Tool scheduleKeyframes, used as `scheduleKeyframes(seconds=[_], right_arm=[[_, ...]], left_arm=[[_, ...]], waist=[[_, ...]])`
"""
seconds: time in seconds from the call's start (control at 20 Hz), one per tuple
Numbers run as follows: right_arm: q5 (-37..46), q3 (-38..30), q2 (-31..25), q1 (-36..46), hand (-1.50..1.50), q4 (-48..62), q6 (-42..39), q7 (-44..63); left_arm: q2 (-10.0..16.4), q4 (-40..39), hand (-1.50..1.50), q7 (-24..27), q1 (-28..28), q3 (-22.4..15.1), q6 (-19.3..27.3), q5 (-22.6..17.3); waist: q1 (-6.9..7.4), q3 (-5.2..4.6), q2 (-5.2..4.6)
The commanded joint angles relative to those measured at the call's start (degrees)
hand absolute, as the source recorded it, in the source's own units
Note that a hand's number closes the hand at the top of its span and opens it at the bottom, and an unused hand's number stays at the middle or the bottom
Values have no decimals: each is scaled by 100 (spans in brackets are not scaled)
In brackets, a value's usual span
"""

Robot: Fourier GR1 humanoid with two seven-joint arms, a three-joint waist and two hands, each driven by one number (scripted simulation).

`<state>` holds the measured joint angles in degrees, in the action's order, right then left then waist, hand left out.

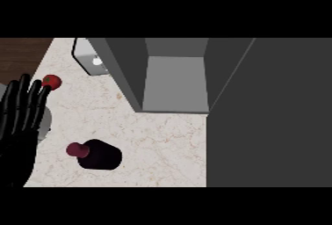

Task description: Pick up the wine, place it into the cabinet and close the cabinet

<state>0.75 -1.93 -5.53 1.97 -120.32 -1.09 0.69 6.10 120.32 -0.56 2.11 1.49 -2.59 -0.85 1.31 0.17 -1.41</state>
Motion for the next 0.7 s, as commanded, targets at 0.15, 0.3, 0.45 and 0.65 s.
scheduleKeyframes(seconds=[0.15,0.3,0.45,0.65], right_arm=[[-428,-94,8,-520,-150,-147,-311,-200],[-503,893,103,-896,-150,-421,-706,380],[-860,800,-27,-1525,-150,-983,-886,516],[-1051,792,-242,-1411,-150,-2003,-765,1622]], left_arm=[[-262,625,-150,509,1175,-1004,-396,296],[-593,254,-150,179,1456,-1896,-399,-612],[-602,1013,-150,-218,1942,-2465,-120,-644],[-607,1282,-150,-285,2250,-3325,232,-125]], waist=[[-112,-15,155],[-147,-33,158],[-159,-14,191],[-141,-18,168]])
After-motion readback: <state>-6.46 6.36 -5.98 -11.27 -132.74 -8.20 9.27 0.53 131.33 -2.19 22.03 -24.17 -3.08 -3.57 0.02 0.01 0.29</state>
